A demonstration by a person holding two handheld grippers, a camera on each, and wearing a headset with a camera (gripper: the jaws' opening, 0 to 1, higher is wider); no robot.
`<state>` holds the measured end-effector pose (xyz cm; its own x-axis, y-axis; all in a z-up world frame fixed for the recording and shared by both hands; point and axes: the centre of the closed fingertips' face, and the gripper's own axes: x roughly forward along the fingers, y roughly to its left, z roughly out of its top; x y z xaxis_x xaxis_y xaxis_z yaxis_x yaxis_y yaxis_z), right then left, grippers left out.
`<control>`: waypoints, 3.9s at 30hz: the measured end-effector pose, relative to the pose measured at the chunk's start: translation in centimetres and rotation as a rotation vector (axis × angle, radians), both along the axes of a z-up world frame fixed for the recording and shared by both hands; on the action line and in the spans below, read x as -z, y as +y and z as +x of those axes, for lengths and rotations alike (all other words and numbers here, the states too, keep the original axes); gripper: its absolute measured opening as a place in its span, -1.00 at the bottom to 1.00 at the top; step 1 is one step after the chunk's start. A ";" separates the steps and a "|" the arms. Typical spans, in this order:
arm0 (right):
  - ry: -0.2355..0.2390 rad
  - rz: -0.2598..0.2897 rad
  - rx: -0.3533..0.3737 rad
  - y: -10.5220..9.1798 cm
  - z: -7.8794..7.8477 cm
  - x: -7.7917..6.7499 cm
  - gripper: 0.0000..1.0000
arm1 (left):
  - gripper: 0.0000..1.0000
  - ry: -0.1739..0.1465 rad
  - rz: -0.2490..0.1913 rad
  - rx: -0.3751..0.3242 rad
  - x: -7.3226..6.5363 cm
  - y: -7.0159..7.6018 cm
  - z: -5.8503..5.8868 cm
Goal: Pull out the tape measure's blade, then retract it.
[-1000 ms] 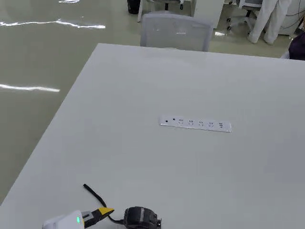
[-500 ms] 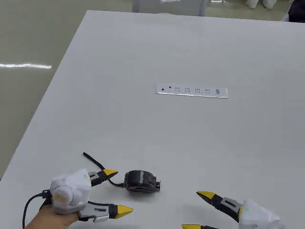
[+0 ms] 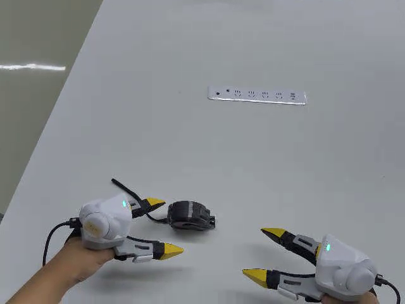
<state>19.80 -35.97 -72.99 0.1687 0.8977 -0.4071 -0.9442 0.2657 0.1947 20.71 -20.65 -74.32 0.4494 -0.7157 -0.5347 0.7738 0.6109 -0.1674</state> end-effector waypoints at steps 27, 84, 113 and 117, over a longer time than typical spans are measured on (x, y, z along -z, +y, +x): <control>0.026 0.006 -0.052 2.0 1.0 1.2 0.09 | 0.06 0.001 0.070 0.094 1.5 -0.6 1.8; 0.040 0.021 -0.116 4.6 2.5 2.1 -0.05 | -0.36 0.021 0.055 0.122 2.6 -1.3 2.5; 0.004 0.021 -0.171 6.6 3.7 3.7 -0.17 | -0.39 0.020 0.085 0.149 2.8 -1.2 2.4; -0.008 0.020 -0.186 7.0 3.8 3.8 -0.19 | -0.39 0.021 0.086 0.150 2.8 -1.2 2.5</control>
